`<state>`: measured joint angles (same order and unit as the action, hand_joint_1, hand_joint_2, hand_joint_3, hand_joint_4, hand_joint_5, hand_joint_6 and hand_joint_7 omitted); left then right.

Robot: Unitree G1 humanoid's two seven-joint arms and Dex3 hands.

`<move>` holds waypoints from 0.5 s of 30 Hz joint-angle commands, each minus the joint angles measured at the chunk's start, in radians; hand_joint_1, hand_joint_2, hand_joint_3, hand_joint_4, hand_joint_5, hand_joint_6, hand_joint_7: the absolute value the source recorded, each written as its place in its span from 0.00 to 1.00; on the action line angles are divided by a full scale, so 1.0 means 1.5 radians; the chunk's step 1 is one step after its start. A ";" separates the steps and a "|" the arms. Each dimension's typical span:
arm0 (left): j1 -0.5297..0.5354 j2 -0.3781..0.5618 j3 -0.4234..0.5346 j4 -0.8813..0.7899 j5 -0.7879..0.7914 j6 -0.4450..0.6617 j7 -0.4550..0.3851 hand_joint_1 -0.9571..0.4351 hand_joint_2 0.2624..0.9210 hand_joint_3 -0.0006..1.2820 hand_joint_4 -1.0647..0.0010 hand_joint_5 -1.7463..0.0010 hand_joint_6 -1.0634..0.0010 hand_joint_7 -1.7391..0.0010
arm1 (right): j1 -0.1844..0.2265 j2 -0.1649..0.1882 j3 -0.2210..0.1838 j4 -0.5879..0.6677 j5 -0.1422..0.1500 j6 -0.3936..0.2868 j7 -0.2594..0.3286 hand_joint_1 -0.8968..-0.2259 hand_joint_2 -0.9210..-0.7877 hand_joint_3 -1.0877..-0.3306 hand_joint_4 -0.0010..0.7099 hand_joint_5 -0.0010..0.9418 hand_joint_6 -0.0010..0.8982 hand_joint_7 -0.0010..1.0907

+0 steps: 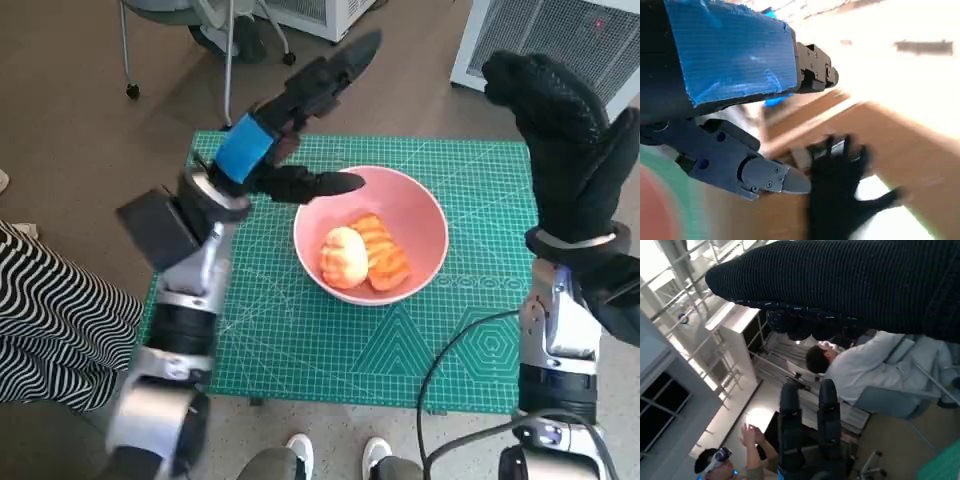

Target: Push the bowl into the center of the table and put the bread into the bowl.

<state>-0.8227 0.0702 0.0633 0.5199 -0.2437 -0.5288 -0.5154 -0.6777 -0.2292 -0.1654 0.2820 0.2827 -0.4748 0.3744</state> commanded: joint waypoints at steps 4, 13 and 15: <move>0.019 -0.016 0.014 0.000 0.001 -0.054 0.024 0.20 1.00 0.35 0.93 1.00 0.89 0.98 | -0.017 0.008 0.011 0.032 -0.026 -0.003 -0.009 0.24 0.00 0.50 0.23 0.00 0.04 0.40; 0.021 -0.017 0.024 0.031 0.001 -0.084 0.036 0.20 1.00 0.40 1.00 1.00 0.99 1.00 | -0.033 0.003 0.013 0.063 -0.044 -0.017 -0.011 0.23 0.00 0.50 0.22 0.00 0.04 0.40; 0.022 -0.018 0.028 0.036 -0.006 -0.086 0.033 0.19 1.00 0.40 1.00 1.00 1.00 1.00 | -0.034 0.003 0.013 0.068 -0.046 -0.017 -0.012 0.23 0.00 0.50 0.22 0.00 0.04 0.40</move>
<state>-0.8009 0.0421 0.0932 0.5576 -0.2380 -0.6430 -0.4678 -0.7312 -0.2253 -0.1487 0.3589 0.2290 -0.5006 0.3627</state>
